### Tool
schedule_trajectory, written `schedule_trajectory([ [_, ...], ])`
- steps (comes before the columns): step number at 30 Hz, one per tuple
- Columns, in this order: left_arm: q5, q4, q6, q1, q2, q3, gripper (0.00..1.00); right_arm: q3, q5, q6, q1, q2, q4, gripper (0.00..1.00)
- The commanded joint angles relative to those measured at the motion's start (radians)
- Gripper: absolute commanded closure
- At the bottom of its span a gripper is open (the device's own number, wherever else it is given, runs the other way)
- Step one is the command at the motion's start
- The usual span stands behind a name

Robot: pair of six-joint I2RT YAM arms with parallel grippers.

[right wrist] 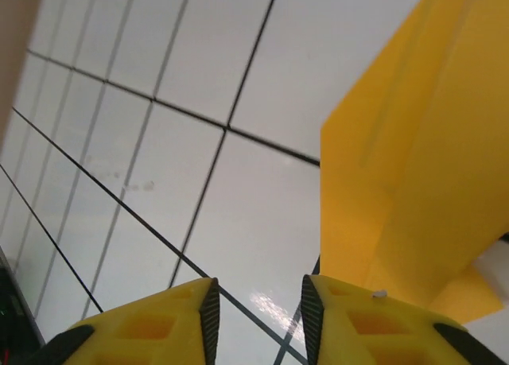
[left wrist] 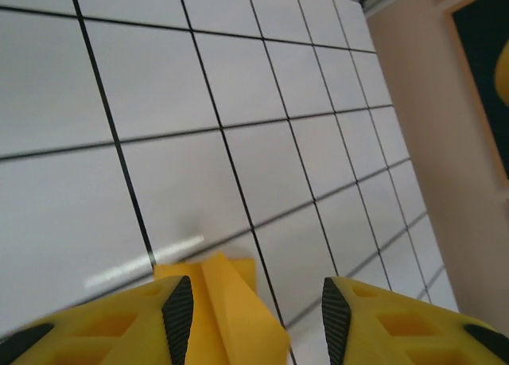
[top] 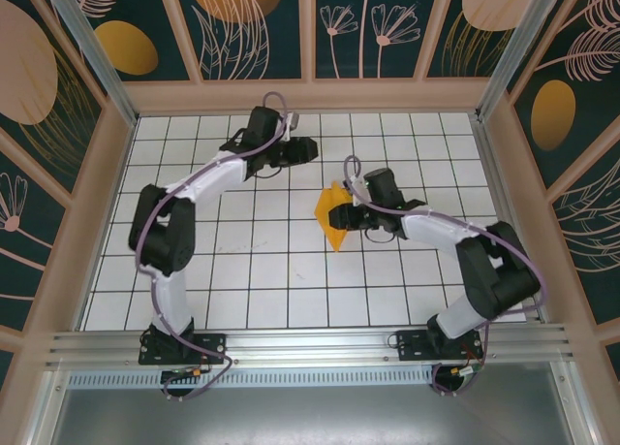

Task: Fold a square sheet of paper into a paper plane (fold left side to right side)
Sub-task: Fourth fold the wing at the center of the table.

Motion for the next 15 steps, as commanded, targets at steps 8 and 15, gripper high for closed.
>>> schedule_trajectory([
  [8,0.070,0.229,-0.116,-0.097,0.002,-0.277,0.53,-0.093,0.053,0.043,-0.131,-0.120,0.021,0.53],
  [15,0.094,0.247,-0.141,-0.153,0.147,-0.192,0.54,-0.182,0.040,0.083,-0.151,-0.157,0.072,0.52],
])
